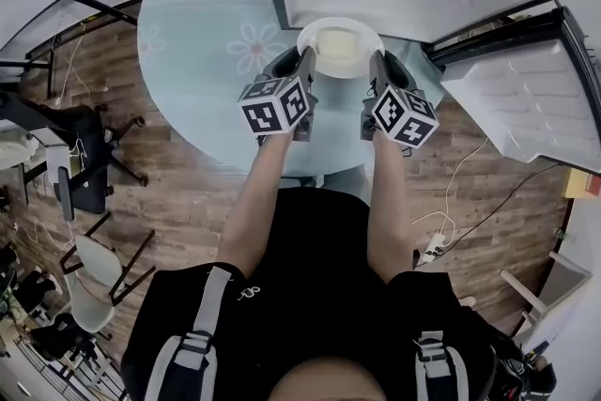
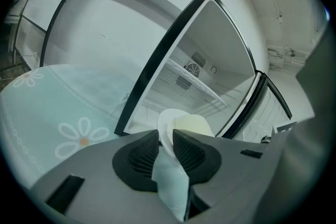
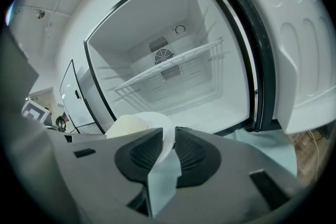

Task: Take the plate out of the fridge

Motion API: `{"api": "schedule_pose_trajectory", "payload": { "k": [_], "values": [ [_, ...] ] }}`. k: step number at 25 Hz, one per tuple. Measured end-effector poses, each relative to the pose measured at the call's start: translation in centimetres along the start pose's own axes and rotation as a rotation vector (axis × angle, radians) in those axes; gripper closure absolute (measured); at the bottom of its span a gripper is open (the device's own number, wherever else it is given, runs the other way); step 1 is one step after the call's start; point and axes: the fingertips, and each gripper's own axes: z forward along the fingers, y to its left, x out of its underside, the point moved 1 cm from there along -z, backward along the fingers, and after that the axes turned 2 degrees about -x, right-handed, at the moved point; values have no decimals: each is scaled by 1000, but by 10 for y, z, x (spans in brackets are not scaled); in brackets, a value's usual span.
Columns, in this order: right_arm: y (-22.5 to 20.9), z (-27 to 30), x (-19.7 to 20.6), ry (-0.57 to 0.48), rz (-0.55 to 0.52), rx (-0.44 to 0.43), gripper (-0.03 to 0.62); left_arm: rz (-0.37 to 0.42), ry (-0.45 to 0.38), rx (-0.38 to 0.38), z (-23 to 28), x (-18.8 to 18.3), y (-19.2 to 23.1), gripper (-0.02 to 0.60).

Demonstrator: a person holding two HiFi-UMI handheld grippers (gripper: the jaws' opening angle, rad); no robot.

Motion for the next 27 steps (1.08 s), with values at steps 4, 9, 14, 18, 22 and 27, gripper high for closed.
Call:
{"api": "schedule_pose_trajectory", "payload": {
  "k": [4,9,14,18,22,27],
  "values": [
    [3,-4,3,-10,-4,11,519,8,3,8,-3,1,1,500],
    [3,-4,7,-19,5,16,519,16,6,19,-5,4,3,500],
    [10,-3,7,-25,2,5,519,14,-5,16,-8,0,8,500],
    [15,-3,8,-27,-5,7,519,5,-7,23,-10,-2,11,502],
    [17,-3,8,-39,-10,24,519,3,-3,33,-10,-3,14,502],
    [23,4,13,-30,-16,24,519,-3,3,33,-9,-3,25,502]
  ]
}}
